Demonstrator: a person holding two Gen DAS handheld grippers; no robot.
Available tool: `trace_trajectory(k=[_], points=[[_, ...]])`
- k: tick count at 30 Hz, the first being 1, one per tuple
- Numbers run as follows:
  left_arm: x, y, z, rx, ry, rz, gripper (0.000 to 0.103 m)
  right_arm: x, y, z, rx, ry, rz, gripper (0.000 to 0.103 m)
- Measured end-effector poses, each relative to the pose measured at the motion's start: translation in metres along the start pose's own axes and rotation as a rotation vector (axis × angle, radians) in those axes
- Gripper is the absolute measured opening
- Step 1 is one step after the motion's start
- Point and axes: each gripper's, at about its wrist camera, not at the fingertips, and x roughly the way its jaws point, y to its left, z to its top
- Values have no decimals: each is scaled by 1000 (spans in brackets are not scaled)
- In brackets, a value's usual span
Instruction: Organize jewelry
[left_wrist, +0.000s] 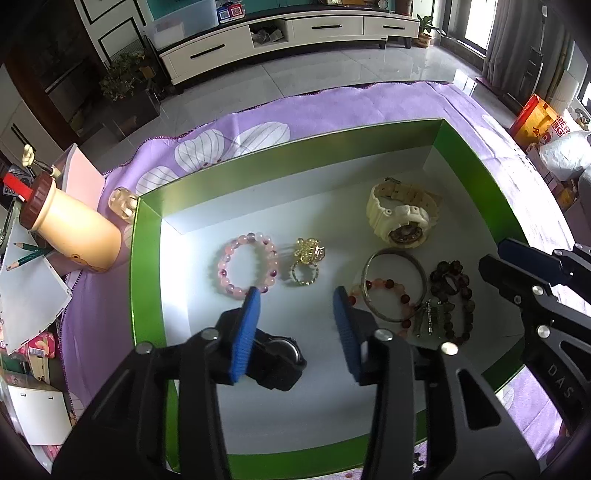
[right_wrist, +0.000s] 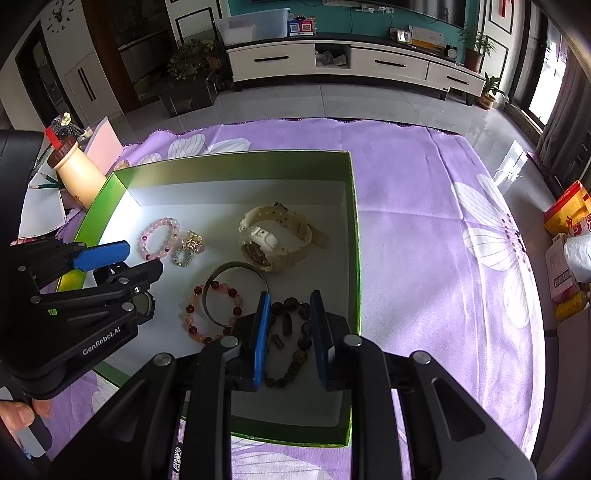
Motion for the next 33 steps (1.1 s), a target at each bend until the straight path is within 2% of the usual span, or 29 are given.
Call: trace_trajectory(k=[3, 5, 7, 10, 12, 14, 18, 23, 28, 33], points=[[-4, 1, -1, -3, -7, -1, 50, -5, 1, 0, -5, -5, -3, 25], [-8, 3, -1, -7, -14, -2, 54, -8, 1, -1, -6, -9, -7, 33], [-13, 4, -2, -11, -22, 1, 59, -12, 0, -1, -2, -12, -10, 36], [-21, 6, -2, -14, -36, 3, 65, -17, -1, -2, 12, -19, -23, 52], [-26, 6, -2, -14, -44, 7, 68, -21, -2, -1, 21, -20, -28, 57], [-32, 8, -4, -17, -52, 7, 72, -25, -4, -2, 29, -24, -38, 66], [-43, 11, -6, -23, -66, 22, 84, -34, -6, -1, 44, -25, -47, 77], [-56, 19, -8, -50, -73, 25, 92, -43, -5, -2, 54, -19, -47, 90], [-68, 27, -11, -75, -73, 23, 94, -52, 0, -2, 43, -5, -59, 100], [-81, 28, -13, -71, -83, 18, 100, -61, 5, 0, 24, 2, -77, 102]])
